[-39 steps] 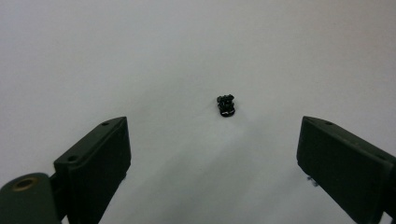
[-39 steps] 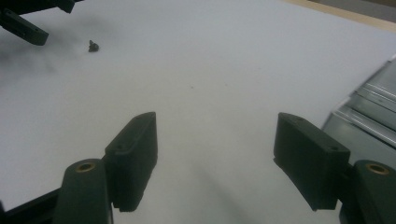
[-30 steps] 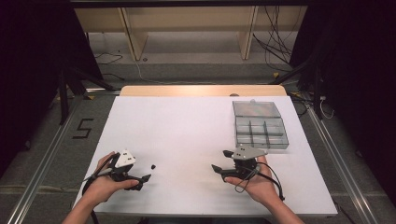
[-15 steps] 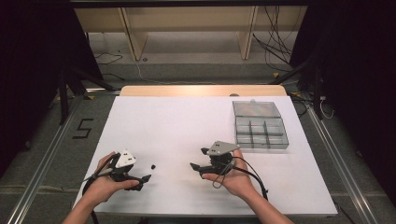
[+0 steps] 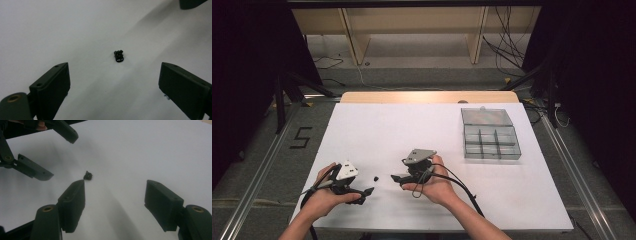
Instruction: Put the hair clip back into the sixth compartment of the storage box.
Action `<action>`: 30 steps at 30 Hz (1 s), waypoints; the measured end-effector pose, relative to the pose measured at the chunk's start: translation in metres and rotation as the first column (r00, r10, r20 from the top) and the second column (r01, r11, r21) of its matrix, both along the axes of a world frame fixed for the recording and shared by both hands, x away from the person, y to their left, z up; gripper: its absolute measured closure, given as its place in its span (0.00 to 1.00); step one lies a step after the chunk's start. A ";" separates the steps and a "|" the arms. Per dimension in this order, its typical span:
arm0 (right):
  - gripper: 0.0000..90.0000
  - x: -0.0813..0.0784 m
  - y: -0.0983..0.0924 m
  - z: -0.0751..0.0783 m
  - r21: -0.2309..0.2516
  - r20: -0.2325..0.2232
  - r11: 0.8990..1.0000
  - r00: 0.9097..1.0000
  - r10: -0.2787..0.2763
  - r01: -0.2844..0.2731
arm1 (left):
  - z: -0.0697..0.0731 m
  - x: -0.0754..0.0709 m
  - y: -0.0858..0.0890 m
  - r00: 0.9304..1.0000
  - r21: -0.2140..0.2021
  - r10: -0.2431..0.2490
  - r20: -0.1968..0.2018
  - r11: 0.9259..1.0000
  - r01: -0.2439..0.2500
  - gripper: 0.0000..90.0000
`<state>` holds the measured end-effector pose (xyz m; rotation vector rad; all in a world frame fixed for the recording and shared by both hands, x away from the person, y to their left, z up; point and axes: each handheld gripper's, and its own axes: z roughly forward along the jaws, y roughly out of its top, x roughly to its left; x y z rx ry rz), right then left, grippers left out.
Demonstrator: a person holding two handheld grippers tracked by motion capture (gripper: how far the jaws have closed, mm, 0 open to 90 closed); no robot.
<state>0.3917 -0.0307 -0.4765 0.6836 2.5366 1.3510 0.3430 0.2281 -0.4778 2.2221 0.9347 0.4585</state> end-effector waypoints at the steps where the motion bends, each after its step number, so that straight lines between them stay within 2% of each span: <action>1: 0.38 0.001 0.004 -0.001 -0.004 -0.002 1.000 1.000 0.002 -0.002 | 0.000 0.000 0.000 1.000 0.001 -0.002 0.000 1.000 0.002 0.11; 3: 0.38 0.003 0.015 -0.004 -0.014 -0.011 1.000 1.000 0.014 -0.014 | 0.000 0.000 -0.001 1.000 -0.003 -0.001 0.003 1.000 0.001 0.11; 7: 0.39 0.005 0.025 -0.007 -0.024 -0.022 0.999 1.000 0.021 -0.022 | 0.000 0.000 -0.002 1.000 -0.003 -0.003 0.003 1.000 0.003 0.11; 9: 0.40 0.007 0.034 -0.011 -0.046 -0.038 0.998 0.999 0.031 -0.033 | 0.000 0.000 -0.002 1.000 -0.004 -0.003 0.004 1.000 0.003 0.11; 16: 0.43 0.010 0.051 -0.016 -0.062 -0.065 0.997 0.997 0.045 -0.049 | 0.000 0.000 -0.002 1.000 0.003 -0.008 0.005 1.000 0.008 0.11; 25: 0.54 0.013 0.073 -0.022 -0.103 -0.096 0.992 0.994 0.061 -0.071 | 0.001 -0.001 -0.002 1.000 0.003 -0.009 0.006 1.000 0.009 0.11; 30: 0.61 0.015 0.077 -0.024 -0.110 -0.102 0.991 0.993 0.064 -0.075 | 0.000 -0.001 -0.002 1.000 0.006 -0.012 0.004 1.000 0.012 0.11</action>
